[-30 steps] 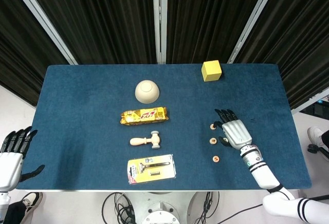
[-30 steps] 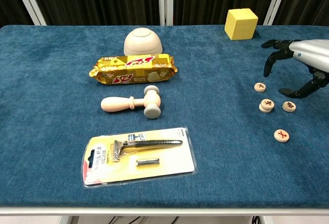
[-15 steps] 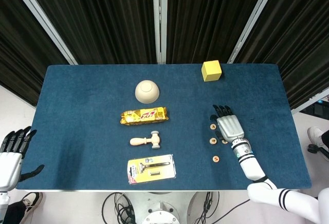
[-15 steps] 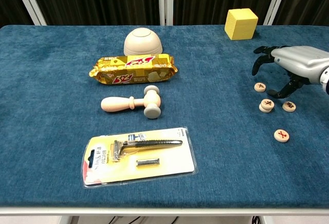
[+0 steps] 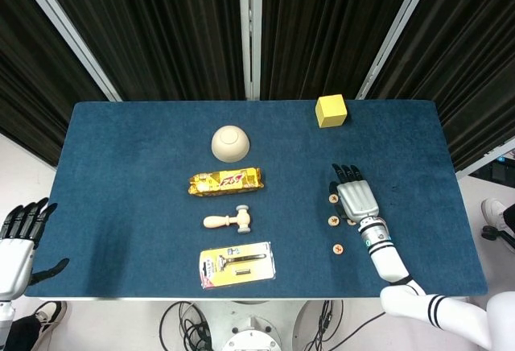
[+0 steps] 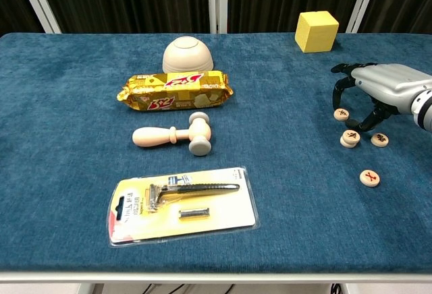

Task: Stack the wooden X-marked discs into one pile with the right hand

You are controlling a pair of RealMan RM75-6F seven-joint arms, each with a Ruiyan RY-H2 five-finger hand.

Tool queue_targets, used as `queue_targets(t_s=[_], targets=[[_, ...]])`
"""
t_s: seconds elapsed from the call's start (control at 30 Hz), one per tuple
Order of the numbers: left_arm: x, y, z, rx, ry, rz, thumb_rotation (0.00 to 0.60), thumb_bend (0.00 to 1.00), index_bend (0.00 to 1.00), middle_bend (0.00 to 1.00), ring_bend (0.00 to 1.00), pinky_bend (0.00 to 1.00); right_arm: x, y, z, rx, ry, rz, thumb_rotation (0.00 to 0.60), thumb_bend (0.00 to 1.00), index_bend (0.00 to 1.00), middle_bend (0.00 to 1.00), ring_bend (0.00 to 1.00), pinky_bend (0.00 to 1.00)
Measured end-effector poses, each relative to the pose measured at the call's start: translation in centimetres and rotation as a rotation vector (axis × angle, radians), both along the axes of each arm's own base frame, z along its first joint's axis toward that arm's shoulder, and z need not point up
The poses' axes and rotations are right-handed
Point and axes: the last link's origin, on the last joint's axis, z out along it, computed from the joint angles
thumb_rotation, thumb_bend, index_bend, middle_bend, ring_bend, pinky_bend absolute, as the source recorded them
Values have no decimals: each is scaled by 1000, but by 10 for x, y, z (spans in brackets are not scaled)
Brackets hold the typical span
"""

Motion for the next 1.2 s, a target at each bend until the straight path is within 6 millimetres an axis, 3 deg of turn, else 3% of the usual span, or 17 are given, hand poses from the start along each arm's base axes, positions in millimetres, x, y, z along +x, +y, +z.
queue_targets(t_s=[0.37, 0.63, 0.93, 1.2], targets=[[-1, 1, 0, -2, 0, 2, 600, 138, 77, 0, 0, 0, 0, -2, 2, -9, -11, -3, 600, 320, 548, 1, 0, 0], [-1, 1, 0, -2, 2, 2, 600, 138, 77, 0, 0, 0, 9, 3, 19, -23, -47, 38, 600, 322, 572, 9, 0, 0], [0, 1, -2, -6, 8, 1, 600, 138, 77, 0, 0, 0, 10, 33, 48, 53, -7, 98, 600, 319, 580, 17, 0, 0], [1, 0, -3, -5, 10, 0, 600, 138, 77, 0, 0, 0, 5, 50, 46, 110, 36, 120, 600, 309, 575, 17, 0, 0]])
